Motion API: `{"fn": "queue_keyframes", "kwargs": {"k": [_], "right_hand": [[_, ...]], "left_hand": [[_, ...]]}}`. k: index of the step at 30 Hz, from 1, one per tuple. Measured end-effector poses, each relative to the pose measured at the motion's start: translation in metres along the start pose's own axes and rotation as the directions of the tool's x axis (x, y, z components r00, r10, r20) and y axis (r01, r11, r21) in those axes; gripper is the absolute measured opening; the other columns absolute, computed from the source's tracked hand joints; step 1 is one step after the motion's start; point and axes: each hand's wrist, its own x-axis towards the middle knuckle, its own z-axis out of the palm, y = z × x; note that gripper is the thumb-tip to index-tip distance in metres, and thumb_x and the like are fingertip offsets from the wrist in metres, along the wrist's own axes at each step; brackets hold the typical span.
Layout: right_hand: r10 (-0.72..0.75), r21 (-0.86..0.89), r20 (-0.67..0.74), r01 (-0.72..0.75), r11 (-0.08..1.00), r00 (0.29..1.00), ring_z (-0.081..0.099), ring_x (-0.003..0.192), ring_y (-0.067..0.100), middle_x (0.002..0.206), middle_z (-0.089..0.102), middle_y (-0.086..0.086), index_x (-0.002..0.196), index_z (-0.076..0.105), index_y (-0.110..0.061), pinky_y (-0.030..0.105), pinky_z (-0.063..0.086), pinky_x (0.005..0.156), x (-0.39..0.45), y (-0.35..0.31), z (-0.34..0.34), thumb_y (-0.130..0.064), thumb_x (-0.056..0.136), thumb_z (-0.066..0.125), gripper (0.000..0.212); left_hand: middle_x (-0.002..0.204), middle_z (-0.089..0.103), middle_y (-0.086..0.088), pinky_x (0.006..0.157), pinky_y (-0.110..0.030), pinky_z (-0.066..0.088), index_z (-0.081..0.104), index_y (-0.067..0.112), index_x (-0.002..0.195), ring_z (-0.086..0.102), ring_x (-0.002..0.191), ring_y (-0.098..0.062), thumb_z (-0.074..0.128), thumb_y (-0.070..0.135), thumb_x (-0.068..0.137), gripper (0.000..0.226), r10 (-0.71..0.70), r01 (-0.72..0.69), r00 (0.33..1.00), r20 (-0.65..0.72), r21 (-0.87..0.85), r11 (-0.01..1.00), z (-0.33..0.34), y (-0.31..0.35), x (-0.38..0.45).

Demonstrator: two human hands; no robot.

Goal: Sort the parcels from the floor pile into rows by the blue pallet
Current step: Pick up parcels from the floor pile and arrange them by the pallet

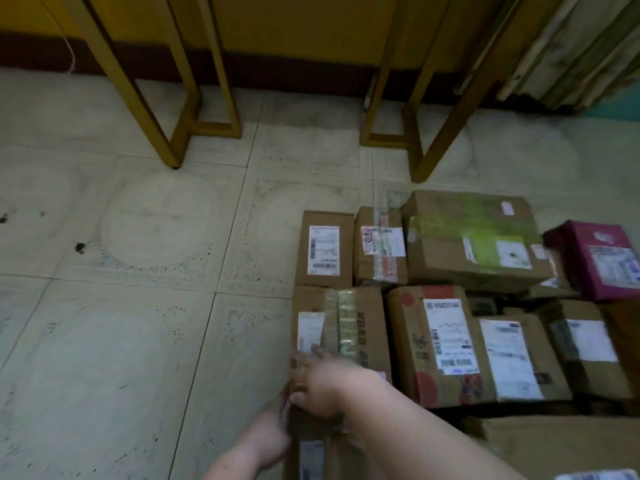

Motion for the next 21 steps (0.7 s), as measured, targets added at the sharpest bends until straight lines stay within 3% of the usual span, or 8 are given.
{"fn": "queue_keyframes", "kwargs": {"k": [3,6,10,14,17,19,21], "right_hand": [[0.065,0.072,-0.059,-0.061,0.996,0.996,0.003,0.151,0.03,0.165,0.006,0.0,0.155,0.022,-0.03,0.051,0.009,0.121,-0.044,0.035,-0.028,-0.048,0.101,0.035,0.058],[0.224,0.104,-0.151,-0.21,0.972,0.963,0.009,0.15,0.032,0.164,0.014,0.004,0.155,0.021,-0.03,0.052,0.009,0.12,-0.083,0.083,-0.062,-0.048,0.1,0.036,0.059],[0.413,0.19,-0.268,-0.373,0.908,0.87,0.018,0.147,0.035,0.162,0.018,0.007,0.156,0.016,-0.03,0.05,0.019,0.119,-0.109,0.142,-0.103,-0.052,0.1,0.033,0.062],[0.427,0.236,-0.391,-0.36,0.903,0.815,0.036,0.139,0.031,0.16,0.025,0.005,0.156,0.015,-0.027,0.042,0.036,0.11,-0.083,0.183,-0.137,-0.05,0.1,0.034,0.064],[0.398,0.28,-0.416,-0.302,0.911,0.818,0.033,0.142,0.028,0.162,0.018,0.003,0.157,0.012,-0.022,0.037,0.035,0.112,-0.039,0.201,-0.156,-0.043,0.101,0.041,0.066],[0.397,0.265,-0.436,-0.306,0.914,0.808,0.027,0.145,0.028,0.164,0.012,0.005,0.157,0.009,-0.021,0.038,0.03,0.116,-0.01,0.214,-0.164,-0.039,0.1,0.045,0.069],[0.405,0.233,-0.456,-0.333,0.914,0.793,0.018,0.148,0.029,0.165,0.004,0.008,0.158,0.003,-0.018,0.039,0.024,0.119,0.022,0.227,-0.172,-0.036,0.1,0.045,0.073]], "left_hand": [[0.155,0.032,-0.008,0.109,-0.023,0.034,0.011,0.024,0.157,0.04,0.139,-0.02,0.051,0.02,0.095,0.074,-0.157,0.165,0.986,-0.053,0.2,0.966,-0.034,0.033,0.016],[0.159,0.025,-0.01,0.11,-0.031,0.036,0.012,0.022,0.157,0.038,0.14,-0.024,0.05,0.021,0.096,0.072,-0.136,0.177,0.974,-0.183,0.228,0.958,-0.074,0.088,0.028],[0.157,0.032,-0.008,0.109,-0.032,0.036,0.021,0.019,0.155,0.04,0.139,-0.024,0.047,0.028,0.101,0.061,-0.031,0.095,0.96,-0.279,0.219,0.971,-0.112,0.139,0.06],[0.154,0.036,-0.009,0.109,-0.035,0.037,0.025,0.018,0.154,0.042,0.137,-0.026,0.049,0.031,0.1,0.06,0.004,0.056,0.962,-0.274,0.212,0.976,-0.132,0.173,0.119],[0.14,0.042,-0.016,0.1,-0.041,0.047,0.029,0.019,0.148,0.052,0.124,-0.034,0.05,0.035,0.098,0.057,0.034,0.029,0.964,-0.263,0.232,0.972,-0.142,0.185,0.173],[0.144,0.032,-0.019,0.094,-0.042,0.05,0.021,0.025,0.15,0.054,0.12,-0.038,0.051,0.034,0.096,0.062,0.142,-0.059,0.959,-0.247,0.316,0.947,-0.147,0.187,0.206],[0.16,0.009,-0.012,0.096,-0.043,0.049,0.003,0.029,0.156,0.049,0.126,-0.038,0.051,0.033,0.097,0.077,0.287,-0.162,0.936,-0.202,0.476,0.865,-0.153,0.191,0.235]]}}
